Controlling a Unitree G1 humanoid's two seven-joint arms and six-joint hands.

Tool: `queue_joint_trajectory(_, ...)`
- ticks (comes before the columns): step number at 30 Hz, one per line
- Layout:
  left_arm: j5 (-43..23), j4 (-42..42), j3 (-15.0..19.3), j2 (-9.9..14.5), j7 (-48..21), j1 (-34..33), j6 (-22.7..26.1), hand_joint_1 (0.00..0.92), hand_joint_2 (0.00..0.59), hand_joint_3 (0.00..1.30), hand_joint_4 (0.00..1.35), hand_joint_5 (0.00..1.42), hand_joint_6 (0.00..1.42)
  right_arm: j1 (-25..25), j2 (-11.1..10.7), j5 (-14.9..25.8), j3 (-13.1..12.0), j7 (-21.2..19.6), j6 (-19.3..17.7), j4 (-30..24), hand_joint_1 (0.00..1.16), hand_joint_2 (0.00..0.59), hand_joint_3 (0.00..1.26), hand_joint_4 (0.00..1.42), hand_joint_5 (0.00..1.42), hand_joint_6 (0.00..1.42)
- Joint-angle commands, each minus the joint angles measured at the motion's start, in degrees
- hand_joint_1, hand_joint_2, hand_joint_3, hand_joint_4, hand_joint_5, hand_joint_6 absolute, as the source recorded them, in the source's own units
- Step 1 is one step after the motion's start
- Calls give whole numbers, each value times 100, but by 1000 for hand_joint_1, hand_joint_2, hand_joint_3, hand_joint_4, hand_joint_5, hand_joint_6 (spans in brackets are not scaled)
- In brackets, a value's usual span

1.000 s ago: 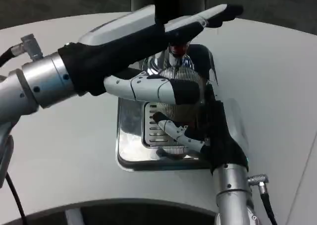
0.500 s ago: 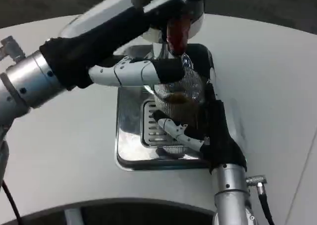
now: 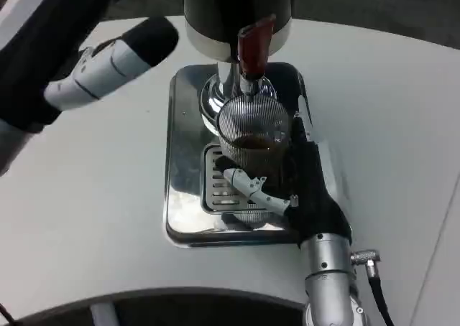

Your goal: Grasp the cup under the faucet to collect the drink, then remove the cup.

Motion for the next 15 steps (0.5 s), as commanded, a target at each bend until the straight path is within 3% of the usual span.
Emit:
queue_joint_trajectory(1,-131,-255,292,199,50,665,283,0,174,0,0,56,19,-96,95,81,8,-30,-64,273,802,163,0,0,41,166)
queue_joint_trajectory(5,-139,-431,446,252,120,979,434,0,178,0,0,57,20,-225,132,120,-24,-115,-113,480,830,166,0,11,68,186)
queue_joint_trajectory(10,-170,-594,580,279,186,1232,625,0,184,0,0,58,22,-365,167,209,-97,-230,-220,741,888,167,80,196,207,315)
queue_joint_trajectory(15,-227,-733,688,276,200,1387,805,0,188,0,0,58,23,-507,202,268,-136,-417,-386,995,982,179,276,448,463,611)
